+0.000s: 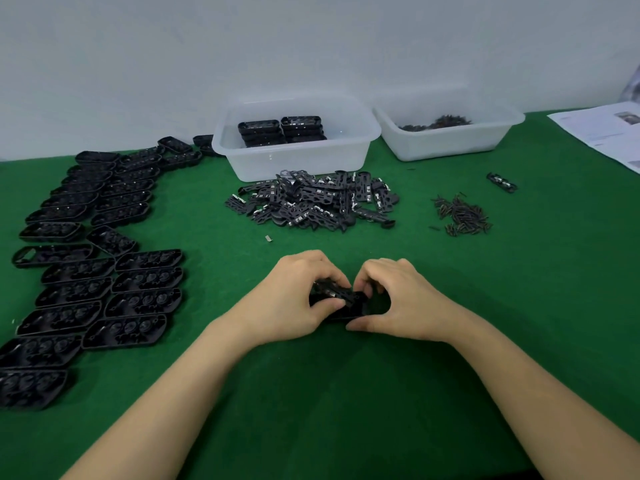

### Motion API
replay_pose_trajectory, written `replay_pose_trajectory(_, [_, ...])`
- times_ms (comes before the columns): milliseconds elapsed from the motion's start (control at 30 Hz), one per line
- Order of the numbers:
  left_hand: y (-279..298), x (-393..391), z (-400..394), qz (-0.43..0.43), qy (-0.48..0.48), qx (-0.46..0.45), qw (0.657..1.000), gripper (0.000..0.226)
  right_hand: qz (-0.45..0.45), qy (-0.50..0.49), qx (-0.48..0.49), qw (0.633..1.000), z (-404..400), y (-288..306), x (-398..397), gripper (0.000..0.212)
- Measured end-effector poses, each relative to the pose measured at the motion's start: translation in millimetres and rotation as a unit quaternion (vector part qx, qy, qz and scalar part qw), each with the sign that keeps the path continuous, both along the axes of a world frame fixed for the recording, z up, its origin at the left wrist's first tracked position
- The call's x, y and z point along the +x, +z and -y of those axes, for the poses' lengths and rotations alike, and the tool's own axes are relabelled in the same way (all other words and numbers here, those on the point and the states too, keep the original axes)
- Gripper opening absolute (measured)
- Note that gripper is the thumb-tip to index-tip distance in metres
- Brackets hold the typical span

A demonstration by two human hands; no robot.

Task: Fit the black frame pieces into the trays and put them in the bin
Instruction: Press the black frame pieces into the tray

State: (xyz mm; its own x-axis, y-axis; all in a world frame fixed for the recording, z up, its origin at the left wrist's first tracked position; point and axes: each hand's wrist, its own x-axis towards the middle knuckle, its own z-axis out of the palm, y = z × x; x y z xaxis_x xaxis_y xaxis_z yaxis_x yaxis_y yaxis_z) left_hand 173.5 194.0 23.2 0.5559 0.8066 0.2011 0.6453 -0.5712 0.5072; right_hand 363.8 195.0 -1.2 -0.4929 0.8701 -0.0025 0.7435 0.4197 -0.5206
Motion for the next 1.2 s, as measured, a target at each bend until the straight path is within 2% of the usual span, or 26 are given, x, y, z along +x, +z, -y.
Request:
replay_pose_trajectory(300, [21.7, 8.7, -3.2, -0.12, -0.006, -0.013, 0.993, 0.023, -0.014, 0.004, 0.021, 1.0, -1.5, -3.1, -1.0, 0.042])
replay_pose_trajectory(433, [27.4, 17.3, -7.5, -0.197, -0.017, 0.013, 0.98, 0.026, -0.03, 0.002, 0.031, 0.999, -1.0, -3.8, -0.5, 0.044])
replay_pose_trajectory(567, [28.6, 19.0, -8.6, -0.226, -0.016, 0.014, 0.974, 0.025, -0.026, 0.0, 0.038, 0.999, -0.1, -3.9, -1.4, 0.043])
replay_pose_trajectory(667, [24.4, 16.0, -5.6, -0.199, 0.019, 0.017, 0.98, 0.023, -0.028, -0.006, 0.031, 0.999, -0.5, -3.9, -1.8, 0.04])
replay_pose_trajectory(833, [0.3, 1.9, 15.7, -0.005, 0.135, -0.023, 0.991, 0.02, -0.02, -0.015, 0.015, 1.0, -0.4, -4.3, -2.9, 0.038])
replay_pose_trajectory(933, [-14.8, -3.8, 24.7, 0.061, 0.146, -0.024, 0.987, 0.028, -0.019, -0.015, 0.013, 1.0, 0.0, -4.8, -3.1, 0.037])
replay_pose_trajectory(1033, [-21.2, -15.3, 26.4, 0.068, 0.13, 0.007, 0.989, 0.041, -0.018, -0.013, 0.014, 1.0, 0.8, -5.1, -3.0, 0.036])
replay_pose_trajectory(1100, [-23.0, -26.9, 28.5, 0.06, 0.121, 0.055, 0.989, 0.037, -0.019, -0.014, 0.012, 1.0, 1.0, -4.9, -2.9, 0.037])
replay_pose_trajectory(1200, [-26.0, -42.0, 32.4, 0.003, 0.113, 0.135, 0.984, 0.028, -0.017, -0.012, 0.007, 1.0, 1.3, -4.3, -3.0, 0.036])
